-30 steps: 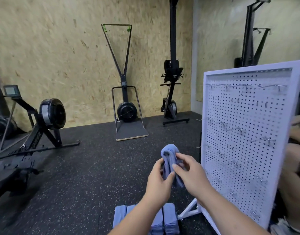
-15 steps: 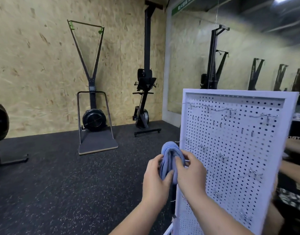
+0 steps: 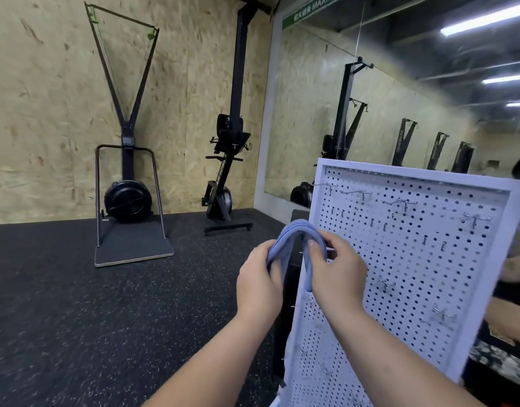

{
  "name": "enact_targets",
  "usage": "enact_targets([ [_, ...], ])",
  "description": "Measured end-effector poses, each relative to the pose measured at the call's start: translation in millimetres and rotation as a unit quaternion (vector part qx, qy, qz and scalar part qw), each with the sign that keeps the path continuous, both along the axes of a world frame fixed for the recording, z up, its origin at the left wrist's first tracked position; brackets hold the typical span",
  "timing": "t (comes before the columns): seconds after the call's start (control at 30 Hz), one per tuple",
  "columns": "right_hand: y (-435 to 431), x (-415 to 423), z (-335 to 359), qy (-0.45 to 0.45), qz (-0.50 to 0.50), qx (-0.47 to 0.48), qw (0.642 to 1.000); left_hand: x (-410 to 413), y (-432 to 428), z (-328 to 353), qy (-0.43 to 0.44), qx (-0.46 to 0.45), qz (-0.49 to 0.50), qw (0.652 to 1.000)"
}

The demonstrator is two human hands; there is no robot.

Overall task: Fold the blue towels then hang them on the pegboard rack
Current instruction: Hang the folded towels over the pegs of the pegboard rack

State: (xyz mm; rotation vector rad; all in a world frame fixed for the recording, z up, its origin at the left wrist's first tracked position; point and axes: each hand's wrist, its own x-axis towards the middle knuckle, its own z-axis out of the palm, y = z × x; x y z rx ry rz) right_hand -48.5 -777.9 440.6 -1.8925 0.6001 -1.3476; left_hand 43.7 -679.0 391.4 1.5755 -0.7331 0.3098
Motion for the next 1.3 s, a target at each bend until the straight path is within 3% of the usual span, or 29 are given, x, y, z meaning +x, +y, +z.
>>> enact_targets([
  [0.2, -3, 26, 49, -0.032, -0.025, -0.051, 0.998, 31, -11, 49, -0.024, -0.028, -0.027, 0.999],
  [0.47, -32, 59, 100, -0.003, -0.069, -0.129, 0.989, 62, -35, 105, -0.038, -0.037, -0.035, 0.998],
  [0.73, -73, 77, 123, 0.057, -0.100, -0.235, 0.965, 93, -70, 133, -0.057, 0.011, -0.001, 0.998],
  [0.83, -85, 82, 125, 0.117, -0.140, -0.280, 0.942, 103, -84, 133, -0.047, 0.042, -0.013, 0.998],
  [1.0, -86, 95, 124, 0.286, -0.233, -0.383, 0.847, 113, -107, 125, -0.030, 0.068, -0.014, 0.997],
  [1.3, -97, 100, 93, 0.282, -0.297, -0.450, 0.794, 126, -121, 111, -0.049, 0.081, -0.040, 0.995],
])
